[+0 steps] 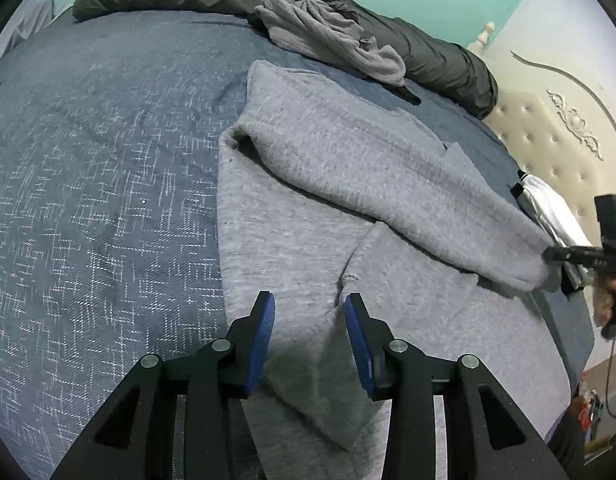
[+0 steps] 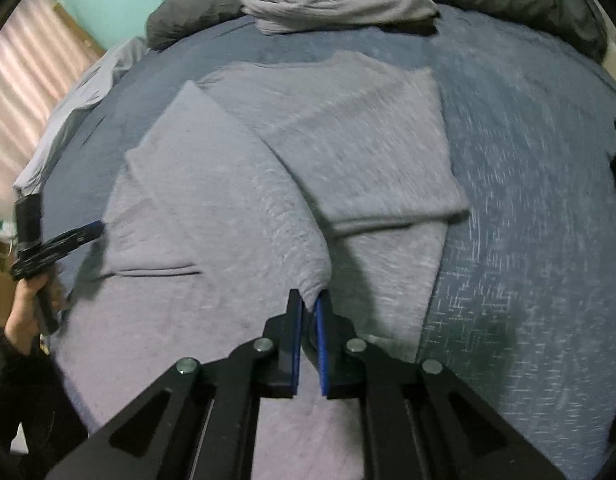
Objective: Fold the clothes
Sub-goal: 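Smooth the folded sweatshirt near the hem with both tools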
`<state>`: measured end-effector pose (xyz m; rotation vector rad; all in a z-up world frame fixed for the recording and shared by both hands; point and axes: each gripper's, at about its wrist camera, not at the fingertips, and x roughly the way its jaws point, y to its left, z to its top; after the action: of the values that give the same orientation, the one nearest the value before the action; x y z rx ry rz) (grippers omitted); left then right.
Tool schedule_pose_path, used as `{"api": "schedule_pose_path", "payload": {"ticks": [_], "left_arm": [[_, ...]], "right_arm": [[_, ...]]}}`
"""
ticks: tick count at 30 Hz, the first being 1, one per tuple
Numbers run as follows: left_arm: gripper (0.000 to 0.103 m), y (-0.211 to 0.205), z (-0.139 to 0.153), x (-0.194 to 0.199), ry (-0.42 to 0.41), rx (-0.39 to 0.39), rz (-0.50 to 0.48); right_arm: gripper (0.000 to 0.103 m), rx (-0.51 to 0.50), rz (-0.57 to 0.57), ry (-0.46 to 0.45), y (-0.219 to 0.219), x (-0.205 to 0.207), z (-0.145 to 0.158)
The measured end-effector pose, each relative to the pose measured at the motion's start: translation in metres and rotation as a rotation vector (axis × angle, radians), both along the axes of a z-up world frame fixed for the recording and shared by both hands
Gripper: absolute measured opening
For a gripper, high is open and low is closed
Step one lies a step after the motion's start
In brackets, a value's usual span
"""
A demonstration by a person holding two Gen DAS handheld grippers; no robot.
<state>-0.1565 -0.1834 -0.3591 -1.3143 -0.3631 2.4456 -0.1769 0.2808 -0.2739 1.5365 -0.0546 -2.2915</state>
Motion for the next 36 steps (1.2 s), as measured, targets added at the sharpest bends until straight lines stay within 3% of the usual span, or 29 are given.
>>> {"api": "schedule_pose_path", "payload": {"ticks": [3, 9, 11, 18, 24, 31, 36], "left_arm": [[0.041, 0.002, -0.002, 0.001, -0.002, -0.005, -0.007], [0.044, 0.004, -0.003, 0.001, 0.002, -0.019, -0.015], [0.044, 0.004, -0.003, 0.0, 0.003, -0.02, -0.015], [0.044, 0.004, -0.004, -0.002, 0.004, -0.025, -0.014], [0.044, 0.004, -0.006, -0.002, 0.001, -0.02, -0.013], [0.044, 0.006, -0.008, -0.004, -0.003, -0.016, -0.025], [0.045, 0.003, -0.005, -0.001, 0.003, -0.016, -0.016]], "right_arm": [[0.006, -0.023, 0.011, -0.05, -0.001, -0.003, 0.01], [0.009, 0.137, -0.062, -0.188, 0.003, -0.023, -0.053], [0.015, 0.142, -0.115, -0.176, 0.01, -0.026, -0.058], [0.018, 0.009, -0.17, 0.054, 0.015, -0.05, -0.017], [0.018, 0.007, -0.235, -0.043, 0.006, -0.089, -0.055], [0.009, 0.125, -0.13, -0.165, 0.001, -0.072, -0.084], [0.009, 0.086, -0.179, -0.071, 0.001, -0.072, -0.062]]}}
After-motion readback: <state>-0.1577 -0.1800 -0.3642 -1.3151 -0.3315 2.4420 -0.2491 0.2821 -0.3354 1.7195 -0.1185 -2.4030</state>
